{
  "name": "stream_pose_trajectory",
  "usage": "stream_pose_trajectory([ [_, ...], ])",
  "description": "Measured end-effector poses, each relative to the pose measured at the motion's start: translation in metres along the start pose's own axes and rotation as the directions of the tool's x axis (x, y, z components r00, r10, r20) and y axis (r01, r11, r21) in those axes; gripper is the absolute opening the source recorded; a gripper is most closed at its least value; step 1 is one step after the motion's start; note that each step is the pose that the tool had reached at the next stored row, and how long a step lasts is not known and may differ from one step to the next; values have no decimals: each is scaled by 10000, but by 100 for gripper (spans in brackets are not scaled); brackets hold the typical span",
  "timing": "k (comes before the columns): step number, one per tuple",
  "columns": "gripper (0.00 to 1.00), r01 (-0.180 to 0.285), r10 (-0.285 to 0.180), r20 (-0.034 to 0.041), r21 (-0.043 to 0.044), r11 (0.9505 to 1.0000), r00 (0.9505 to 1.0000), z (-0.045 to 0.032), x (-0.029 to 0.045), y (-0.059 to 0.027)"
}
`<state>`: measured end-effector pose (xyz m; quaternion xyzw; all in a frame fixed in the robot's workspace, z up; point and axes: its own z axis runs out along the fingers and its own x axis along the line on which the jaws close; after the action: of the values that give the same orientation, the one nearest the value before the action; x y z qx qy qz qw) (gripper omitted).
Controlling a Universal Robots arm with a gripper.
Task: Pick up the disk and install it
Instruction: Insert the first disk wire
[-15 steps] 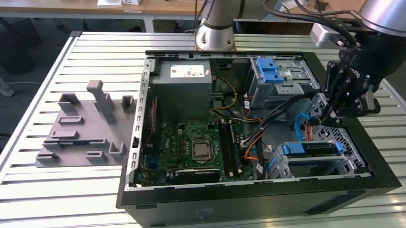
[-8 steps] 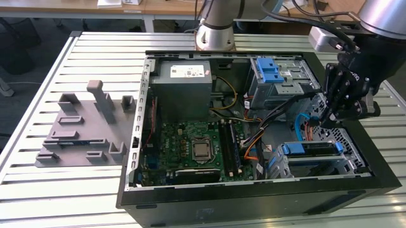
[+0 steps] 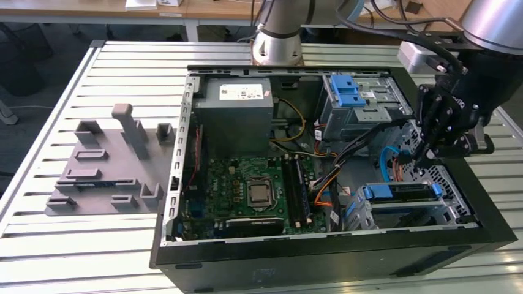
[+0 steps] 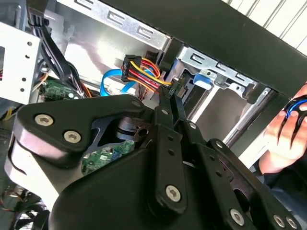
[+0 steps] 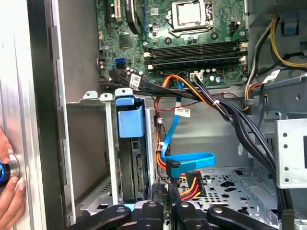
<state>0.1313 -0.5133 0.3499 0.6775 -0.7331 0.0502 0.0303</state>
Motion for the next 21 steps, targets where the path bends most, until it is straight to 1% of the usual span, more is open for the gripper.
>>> stream_pose_trajectory([
  [6,16,102,-102,11,112,9999,9999,17,70,43],
  [10,16,139,-140,22,165,9998,9999,31,123,54],
  [14,16,176,-177,27,222,9996,9998,39,159,64],
  [17,16,210,-211,32,297,9993,9998,42,176,76],
  [21,16,271,-273,42,454,9986,9996,45,189,102],
])
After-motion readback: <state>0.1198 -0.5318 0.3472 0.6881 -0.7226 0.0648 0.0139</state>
